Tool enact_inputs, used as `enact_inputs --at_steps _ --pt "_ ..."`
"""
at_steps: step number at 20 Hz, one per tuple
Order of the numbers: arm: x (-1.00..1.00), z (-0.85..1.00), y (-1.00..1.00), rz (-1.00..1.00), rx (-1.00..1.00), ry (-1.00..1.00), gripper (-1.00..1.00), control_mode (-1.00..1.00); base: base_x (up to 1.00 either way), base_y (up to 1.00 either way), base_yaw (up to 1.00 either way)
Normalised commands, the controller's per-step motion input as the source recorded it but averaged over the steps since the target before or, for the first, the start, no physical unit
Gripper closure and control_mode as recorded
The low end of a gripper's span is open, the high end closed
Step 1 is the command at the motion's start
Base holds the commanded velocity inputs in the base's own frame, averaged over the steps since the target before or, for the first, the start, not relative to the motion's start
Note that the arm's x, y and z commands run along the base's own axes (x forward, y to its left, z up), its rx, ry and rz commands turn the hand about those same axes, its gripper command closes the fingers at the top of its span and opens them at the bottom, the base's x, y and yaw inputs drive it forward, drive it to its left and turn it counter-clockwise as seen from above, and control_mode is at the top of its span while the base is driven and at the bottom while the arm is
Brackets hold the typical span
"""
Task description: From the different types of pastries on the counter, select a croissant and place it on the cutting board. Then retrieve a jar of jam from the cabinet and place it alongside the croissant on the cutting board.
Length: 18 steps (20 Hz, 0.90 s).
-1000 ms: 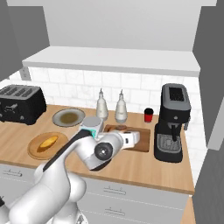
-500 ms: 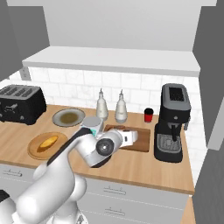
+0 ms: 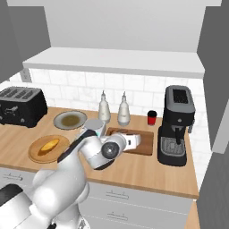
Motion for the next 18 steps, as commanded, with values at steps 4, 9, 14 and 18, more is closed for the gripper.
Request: enact_inputs --at_steps 4,9,14,18 --pt "0.11 -0.39 0.15 0.00 0.00 -0.02 1.00 -1.00 0.00 0.00 0.00" --pt "0.21 -0.43 0.17 0.00 0.00 -0.04 1.00 -1.00 0.00 0.00 0.00" --pt "0.42 -0.55 0.21 0.00 0.00 -0.03 1.00 -1.00 0.00 0.00 0.00" --pt "0.42 -0.47 0.13 0.00 0.00 -0.06 1.00 -1.00 0.00 0.00 0.00"
